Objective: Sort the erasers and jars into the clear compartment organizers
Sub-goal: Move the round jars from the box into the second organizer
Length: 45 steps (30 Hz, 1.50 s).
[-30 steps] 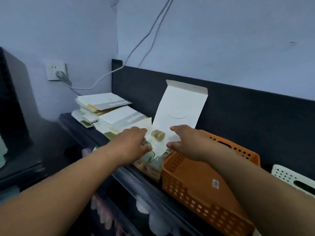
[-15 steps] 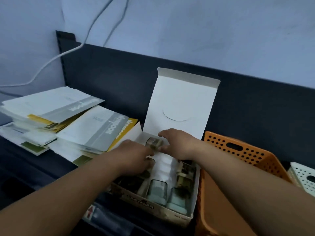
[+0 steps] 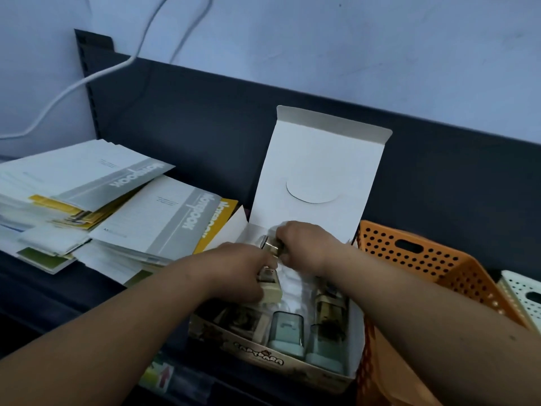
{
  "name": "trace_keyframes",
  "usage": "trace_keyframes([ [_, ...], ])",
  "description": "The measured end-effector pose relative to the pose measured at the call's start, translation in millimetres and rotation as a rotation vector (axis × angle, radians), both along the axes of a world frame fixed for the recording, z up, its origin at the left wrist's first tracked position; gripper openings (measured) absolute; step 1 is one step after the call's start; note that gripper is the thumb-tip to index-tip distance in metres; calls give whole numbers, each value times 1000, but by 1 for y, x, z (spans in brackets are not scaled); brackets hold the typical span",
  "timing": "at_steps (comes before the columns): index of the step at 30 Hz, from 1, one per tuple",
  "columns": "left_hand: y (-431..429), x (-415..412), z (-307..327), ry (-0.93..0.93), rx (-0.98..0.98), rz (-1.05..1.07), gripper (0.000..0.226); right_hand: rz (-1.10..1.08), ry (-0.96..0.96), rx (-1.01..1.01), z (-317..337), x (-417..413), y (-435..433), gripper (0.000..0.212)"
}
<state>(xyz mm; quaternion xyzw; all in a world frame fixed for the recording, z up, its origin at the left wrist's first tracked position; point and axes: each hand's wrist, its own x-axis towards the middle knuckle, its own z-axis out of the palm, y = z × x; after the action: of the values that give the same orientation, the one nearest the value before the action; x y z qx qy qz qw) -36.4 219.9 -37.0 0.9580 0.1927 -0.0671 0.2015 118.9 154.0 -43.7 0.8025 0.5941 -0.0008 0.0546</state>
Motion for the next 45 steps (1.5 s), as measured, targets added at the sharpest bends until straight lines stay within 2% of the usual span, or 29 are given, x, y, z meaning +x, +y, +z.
trace_keyframes([
  [3, 1, 1, 0, -106, -108, 56, 45, -48, 34, 2, 6, 0, -10, 15],
  [7, 6, 6, 2, -269, -301, 162, 30, -117, 139, 34, 13, 0, -22, 42],
  [10, 6, 8, 0, -347, -315, 232, 35, -69, 195, -7, 11, -8, -23, 52],
  [13, 4, 6, -1, -438, -396, 294, 43, -20, 214, -69, 7, -16, -20, 45],
  [15, 3, 4, -1, -478, -422, 317, 37, -18, 254, -42, 6, -16, -17, 44],
  [18, 1, -1, -1, -542, -468, 360, 24, -17, 308, 17, 2, -13, -9, 59],
  [20, -2, -3, 2, -571, -540, 397, 21, -7, 279, 32, -1, -12, -3, 62],
  [25, -4, -7, 4, -590, -660, 455, 23, -34, 335, 84, -2, -10, -1, 59],
  [32, -7, 1, 18, -622, -767, 488, 33, -179, 715, 362, 47, -12, -46, 24],
  [34, -16, 6, 26, -645, -780, 487, 32, -243, 848, 407, 62, -16, -64, 27],
  [38, -49, 24, 44, -636, -797, 448, 31, -299, 994, 514, 85, -20, -118, 25],
  [43, -130, 55, 67, -624, -812, 316, 32, -333, 845, 626, 96, -12, -205, 27],
  [45, -167, 69, 68, -602, -826, 223, 32, -387, 841, 677, 96, -4, -247, 27],
])
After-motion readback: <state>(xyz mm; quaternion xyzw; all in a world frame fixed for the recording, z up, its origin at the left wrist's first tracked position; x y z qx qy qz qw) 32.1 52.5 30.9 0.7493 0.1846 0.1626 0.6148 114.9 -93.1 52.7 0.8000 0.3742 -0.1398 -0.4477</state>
